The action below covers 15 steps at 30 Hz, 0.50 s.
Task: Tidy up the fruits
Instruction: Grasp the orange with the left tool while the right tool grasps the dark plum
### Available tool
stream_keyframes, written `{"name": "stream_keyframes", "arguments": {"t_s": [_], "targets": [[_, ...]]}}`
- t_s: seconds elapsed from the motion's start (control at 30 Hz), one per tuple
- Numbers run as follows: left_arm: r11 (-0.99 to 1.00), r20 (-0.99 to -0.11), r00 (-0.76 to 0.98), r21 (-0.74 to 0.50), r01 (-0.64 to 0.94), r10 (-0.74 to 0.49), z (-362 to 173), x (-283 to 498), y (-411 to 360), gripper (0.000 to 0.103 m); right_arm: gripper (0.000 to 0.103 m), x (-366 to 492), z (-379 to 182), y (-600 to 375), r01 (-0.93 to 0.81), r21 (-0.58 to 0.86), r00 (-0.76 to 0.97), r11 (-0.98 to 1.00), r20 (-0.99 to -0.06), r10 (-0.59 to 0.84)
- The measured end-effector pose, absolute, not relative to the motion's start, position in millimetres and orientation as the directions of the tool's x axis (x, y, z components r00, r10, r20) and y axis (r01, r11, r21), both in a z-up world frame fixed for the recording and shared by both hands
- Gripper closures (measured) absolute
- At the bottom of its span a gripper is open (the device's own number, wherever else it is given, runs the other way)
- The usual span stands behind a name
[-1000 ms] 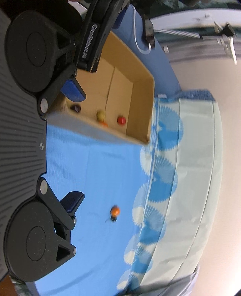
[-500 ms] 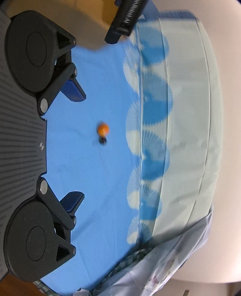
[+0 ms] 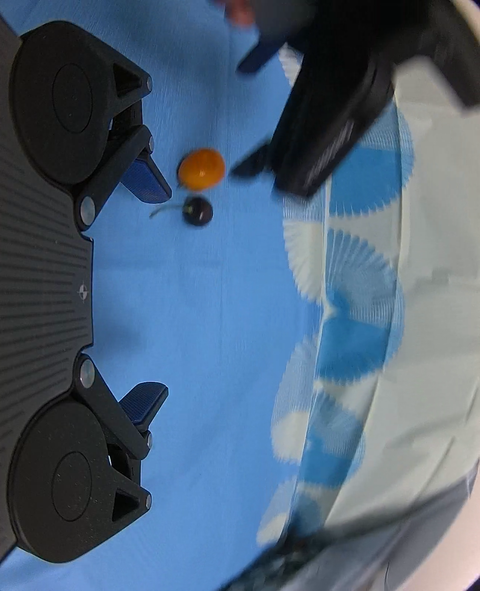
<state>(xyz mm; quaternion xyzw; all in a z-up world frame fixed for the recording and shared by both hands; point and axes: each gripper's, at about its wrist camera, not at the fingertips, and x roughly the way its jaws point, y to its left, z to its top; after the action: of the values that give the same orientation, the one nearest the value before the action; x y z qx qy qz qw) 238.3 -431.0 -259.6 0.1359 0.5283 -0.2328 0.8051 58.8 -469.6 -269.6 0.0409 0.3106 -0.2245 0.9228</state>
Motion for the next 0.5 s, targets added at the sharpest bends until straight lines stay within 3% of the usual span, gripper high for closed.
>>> {"name": "stream_keyframes", "arguments": {"t_s": [0.5], "targets": [[0.845, -0.924, 0.249, -0.126, 0.519, -0.290, -280.4, 247.2, -437.7, 0.000, 0.001, 83.7, -297.5, -477.7, 0.399, -0.125, 0.713, 0.908, -0.581, -0.393]]}}
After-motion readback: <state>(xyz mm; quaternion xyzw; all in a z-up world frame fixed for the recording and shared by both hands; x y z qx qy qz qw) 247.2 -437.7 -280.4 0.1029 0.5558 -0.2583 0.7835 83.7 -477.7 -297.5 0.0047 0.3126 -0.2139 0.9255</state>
